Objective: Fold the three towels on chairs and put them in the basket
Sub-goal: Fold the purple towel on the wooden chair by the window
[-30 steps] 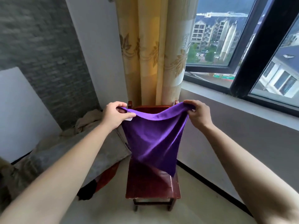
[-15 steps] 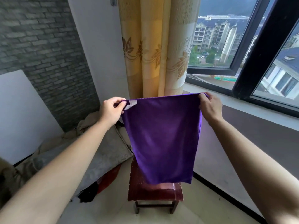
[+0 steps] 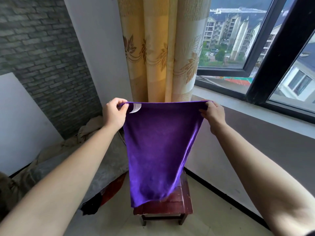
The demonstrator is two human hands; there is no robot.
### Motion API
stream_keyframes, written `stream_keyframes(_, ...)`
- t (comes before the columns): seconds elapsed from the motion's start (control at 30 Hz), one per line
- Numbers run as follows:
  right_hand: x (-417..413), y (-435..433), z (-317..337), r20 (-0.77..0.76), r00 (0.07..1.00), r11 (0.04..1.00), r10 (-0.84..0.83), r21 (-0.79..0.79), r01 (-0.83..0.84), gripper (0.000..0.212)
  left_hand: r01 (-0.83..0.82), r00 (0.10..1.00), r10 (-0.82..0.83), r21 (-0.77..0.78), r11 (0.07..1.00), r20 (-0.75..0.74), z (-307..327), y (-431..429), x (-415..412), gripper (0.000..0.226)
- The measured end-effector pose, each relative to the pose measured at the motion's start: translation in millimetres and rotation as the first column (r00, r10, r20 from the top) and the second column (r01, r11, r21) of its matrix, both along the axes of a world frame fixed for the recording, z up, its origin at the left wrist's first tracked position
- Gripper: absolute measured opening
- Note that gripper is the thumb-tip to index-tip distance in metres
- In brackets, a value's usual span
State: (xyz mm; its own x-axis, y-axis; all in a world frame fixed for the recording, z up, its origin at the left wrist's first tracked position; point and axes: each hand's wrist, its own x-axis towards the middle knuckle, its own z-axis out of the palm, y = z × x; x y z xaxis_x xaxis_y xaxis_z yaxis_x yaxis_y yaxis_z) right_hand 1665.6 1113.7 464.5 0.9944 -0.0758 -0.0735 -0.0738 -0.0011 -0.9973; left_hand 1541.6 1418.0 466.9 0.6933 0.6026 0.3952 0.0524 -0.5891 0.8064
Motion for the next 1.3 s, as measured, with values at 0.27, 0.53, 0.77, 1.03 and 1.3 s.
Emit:
stream_keyframes(0.27, -3.2, 7.2, 6.6, 0.029, 0.999, 0.997, -0.034, 0.069, 0.032, 0.028, 0.047, 0.999, -0.046, 0.033, 0.998, -0.005, 5.2, 9.6, -4.0, 0.010)
stream_keyframes(0.53, -47.1, 2.4, -4.0, 0.063, 0.989, 0.990, -0.131, 0.070, 0.126, 0.030, 0.096, 0.995, -0.098, 0.115, 0.989, 0.015, -15.2, 4.7, -33.2, 0.007)
stream_keyframes(0.77, -111.3, -15.1, -77.4, -0.078, 0.965, 0.967, -0.251, -0.068, 0.246, 0.032, 0.142, 0.989, -0.132, 0.205, 0.968, -0.058, -83.4, -20.1, -103.3, 0.013)
stream_keyframes(1.03, -195.9, -65.0, -169.7, -0.249, 0.962, 0.968, -0.114, -0.244, 0.052, 0.033, 0.148, 0.942, -0.069, 0.220, 0.964, -0.329, -165.0, -65.3, -196.4, 0.006)
stream_keyframes(1.3, -271.0, -130.9, -268.4, -0.414, 0.902, 0.876, 0.119, -0.383, -0.291, 0.029, 0.169, 0.672, -0.081, 0.045, 0.985, -0.736, -234.1, -120.9, -273.8, 0.008)
